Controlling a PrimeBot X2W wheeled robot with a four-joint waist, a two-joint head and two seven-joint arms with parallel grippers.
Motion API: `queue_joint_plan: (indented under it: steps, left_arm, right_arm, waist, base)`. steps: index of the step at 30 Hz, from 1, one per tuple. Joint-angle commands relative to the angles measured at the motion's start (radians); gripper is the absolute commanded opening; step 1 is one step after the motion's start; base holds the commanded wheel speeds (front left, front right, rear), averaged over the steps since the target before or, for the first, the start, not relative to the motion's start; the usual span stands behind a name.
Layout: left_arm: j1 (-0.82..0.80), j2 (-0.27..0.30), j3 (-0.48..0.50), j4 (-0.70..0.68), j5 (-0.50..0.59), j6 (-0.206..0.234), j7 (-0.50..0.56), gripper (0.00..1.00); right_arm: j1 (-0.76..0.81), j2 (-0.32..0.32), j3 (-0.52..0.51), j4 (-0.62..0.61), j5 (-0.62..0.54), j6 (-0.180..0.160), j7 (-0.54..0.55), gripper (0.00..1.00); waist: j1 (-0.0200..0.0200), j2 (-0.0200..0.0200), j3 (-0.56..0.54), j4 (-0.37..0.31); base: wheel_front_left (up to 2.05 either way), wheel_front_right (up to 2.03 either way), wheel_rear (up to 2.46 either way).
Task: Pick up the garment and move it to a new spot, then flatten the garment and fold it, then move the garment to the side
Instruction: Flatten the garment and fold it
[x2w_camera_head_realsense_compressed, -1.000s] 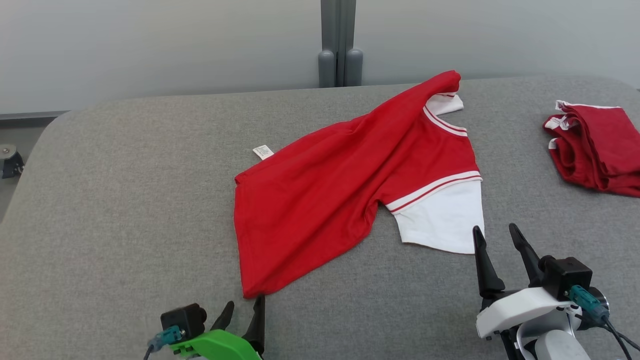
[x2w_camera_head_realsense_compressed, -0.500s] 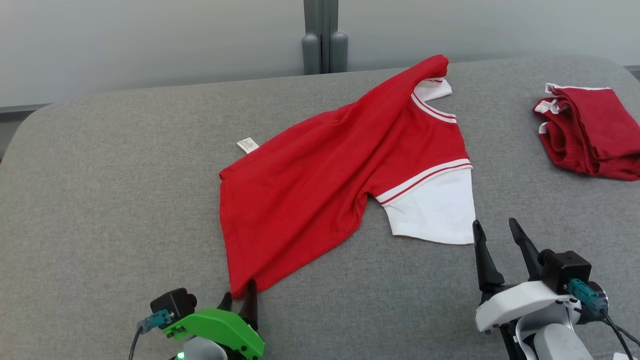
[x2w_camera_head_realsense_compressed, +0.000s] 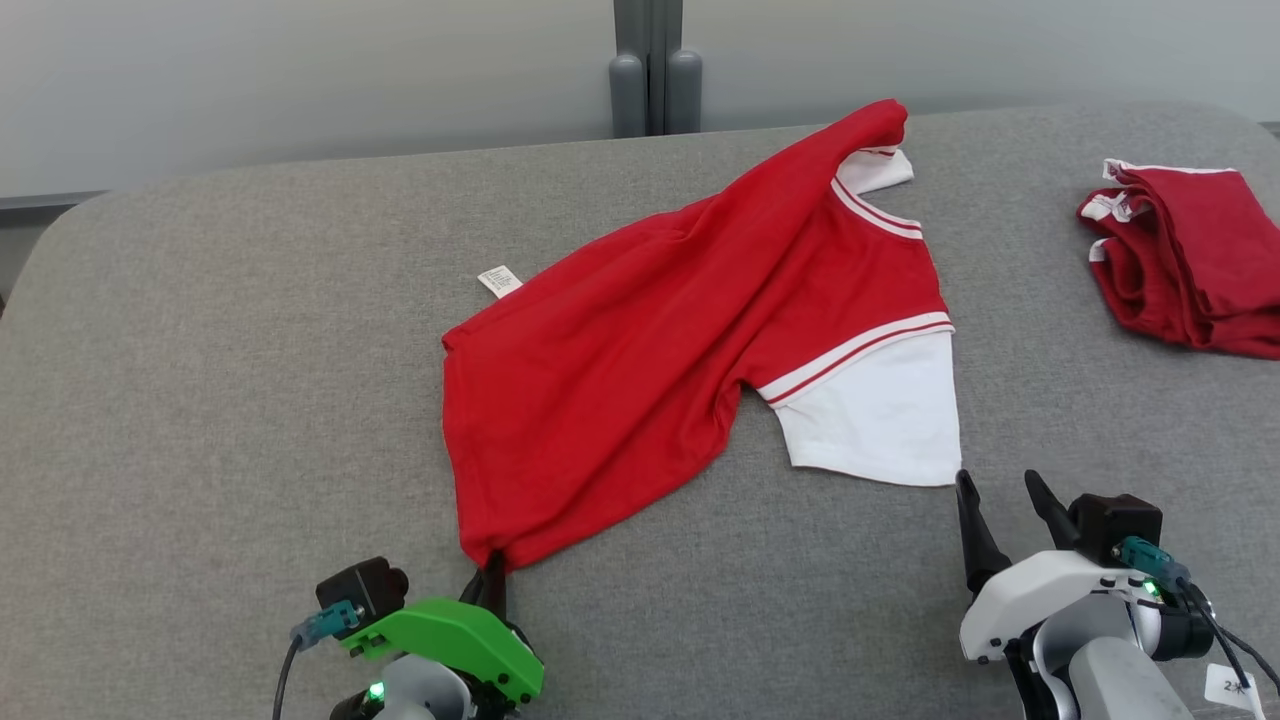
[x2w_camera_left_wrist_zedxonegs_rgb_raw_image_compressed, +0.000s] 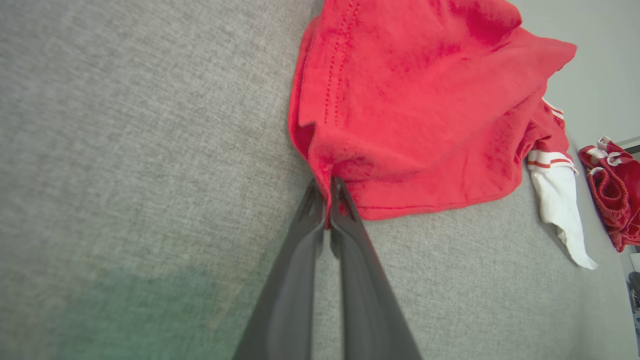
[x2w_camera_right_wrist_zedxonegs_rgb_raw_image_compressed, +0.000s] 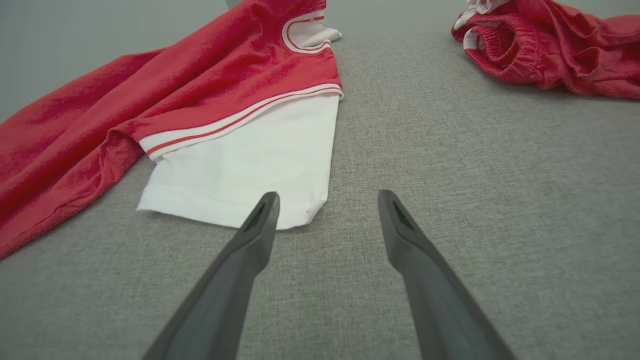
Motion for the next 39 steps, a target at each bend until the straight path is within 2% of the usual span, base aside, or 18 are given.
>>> queue_joint_plan:
  steps: [1,11,12,14,17,18,19,20,25,30,34,39]
  left_arm:
    - [-0.016,0.004,-0.001,-0.003,0.007,-0.005,-0.009,0.0]
    - [-0.024,0.008,-0.014,-0.036,0.019,-0.01,-0.025,0.0]
    - [-0.024,0.009,-0.015,-0.04,0.02,-0.009,-0.026,0.0]
    - [-0.024,0.012,-0.015,-0.045,0.022,-0.007,-0.028,0.0]
    - [-0.024,0.015,-0.014,-0.056,0.022,-0.005,-0.032,0.0]
    - [-0.024,0.017,-0.014,-0.061,0.022,-0.004,-0.033,0.0]
    - [-0.023,0.019,-0.013,-0.063,0.023,-0.003,-0.034,0.0]
    - [-0.023,0.021,-0.013,-0.066,0.023,-0.002,-0.033,0.0]
    - [-0.023,0.027,-0.014,-0.084,0.027,0.001,-0.034,0.0]
    - [-0.029,0.042,-0.007,-0.121,0.03,-0.002,-0.048,0.0]
    - [-0.037,0.062,0.005,-0.172,0.039,0.006,-0.062,0.0]
    - [-0.052,0.097,0.034,-0.292,0.05,0.022,-0.078,0.0]
  right_arm:
    - [-0.024,-0.001,-0.005,0.023,-0.007,-0.002,0.006,1.0]
    - [-0.152,-0.002,-0.01,0.253,-0.021,-0.002,0.003,1.0]
    - [-0.167,-0.002,-0.008,0.279,-0.021,-0.002,0.0,0.76]
    - [-0.19,-0.002,-0.002,0.322,-0.024,-0.002,-0.001,0.43]
    - [-0.222,-0.001,0.007,0.381,-0.025,-0.002,0.0,0.28]
    - [-0.235,-0.002,0.009,0.401,-0.021,-0.002,-0.002,0.2]
    - [-0.245,-0.002,0.01,0.416,-0.018,-0.002,-0.004,0.18]
    - [-0.256,-0.002,0.009,0.435,-0.018,-0.002,-0.007,0.01]
    - [-0.312,-0.002,0.014,0.478,0.009,-0.002,-0.034,0.0]
    - [-0.333,-0.002,0.036,0.424,0.068,-0.002,-0.054,0.0]
    - [-0.306,-0.002,0.024,0.261,0.078,-0.002,-0.054,0.0]
    - [-0.249,-0.002,-0.008,-0.009,0.07,-0.002,-0.054,0.0]
  waist:
    - [0.0,0.0,0.001,0.006]
    - [0.0,0.0,0.011,0.029]
    - [0.0,0.0,0.012,0.03]
    - [0.0,0.0,0.013,0.032]
    - [0.0,0.0,0.015,0.031]
    - [0.0,0.0,0.016,0.031]
    - [0.0,0.0,0.016,0.03]
    - [0.0,0.0,0.016,0.029]
    - [0.0,0.0,0.014,0.026]
    - [0.0,0.0,0.001,0.017]
    - [0.0,0.0,-0.023,0.003]
    - [0.0,0.0,-0.062,-0.015]
  base:
    - [0.0,0.0,0.0]
    - [0.0,0.0,0.0]
    - [0.0,0.0,0.0]
    - [0.0,0.0,0.0]
    - [0.0,0.0,0.0]
    - [0.0,0.0,0.0]
    - [0.0,0.0,0.0]
    - [0.0,0.0,0.0]
    - [0.0,0.0,0.0]
    - [0.0,0.0,0.0]
    - [0.0,0.0,0.0]
    - [0.0,0.0,0.0]
